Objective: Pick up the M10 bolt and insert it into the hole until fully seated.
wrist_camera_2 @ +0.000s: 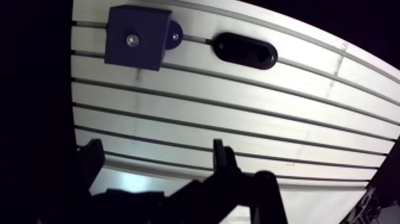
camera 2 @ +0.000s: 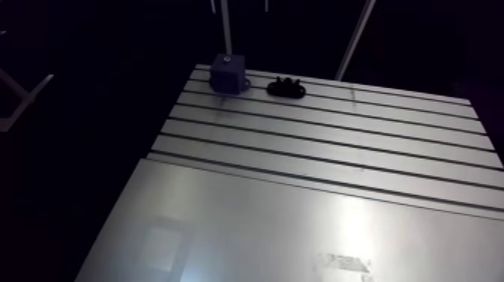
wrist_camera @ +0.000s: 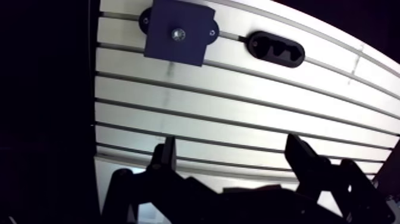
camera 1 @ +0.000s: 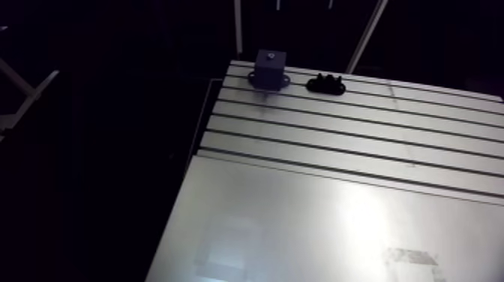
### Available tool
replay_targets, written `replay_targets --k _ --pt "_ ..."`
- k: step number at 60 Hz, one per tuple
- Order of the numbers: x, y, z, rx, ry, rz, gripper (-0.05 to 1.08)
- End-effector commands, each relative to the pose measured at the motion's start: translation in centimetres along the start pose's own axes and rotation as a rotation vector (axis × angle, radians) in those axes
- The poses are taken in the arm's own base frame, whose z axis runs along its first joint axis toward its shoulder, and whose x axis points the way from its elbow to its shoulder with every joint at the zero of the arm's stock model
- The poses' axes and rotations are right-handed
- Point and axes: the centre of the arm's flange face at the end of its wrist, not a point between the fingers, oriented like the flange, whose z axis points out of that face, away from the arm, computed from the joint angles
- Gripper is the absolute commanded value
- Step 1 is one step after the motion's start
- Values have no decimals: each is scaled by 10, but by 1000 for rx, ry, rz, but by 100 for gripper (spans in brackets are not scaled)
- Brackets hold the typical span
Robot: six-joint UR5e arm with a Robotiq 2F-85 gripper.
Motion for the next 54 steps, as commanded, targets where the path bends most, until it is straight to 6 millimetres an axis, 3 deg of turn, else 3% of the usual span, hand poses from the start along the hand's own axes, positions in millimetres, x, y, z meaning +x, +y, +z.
replay_targets --k 1,14,54 --pt "-127 75 -86 4 84 92 0" --pt "-138 79 -101 4 128 106 1" --pt "-132 76 -114 26 132 103 1"
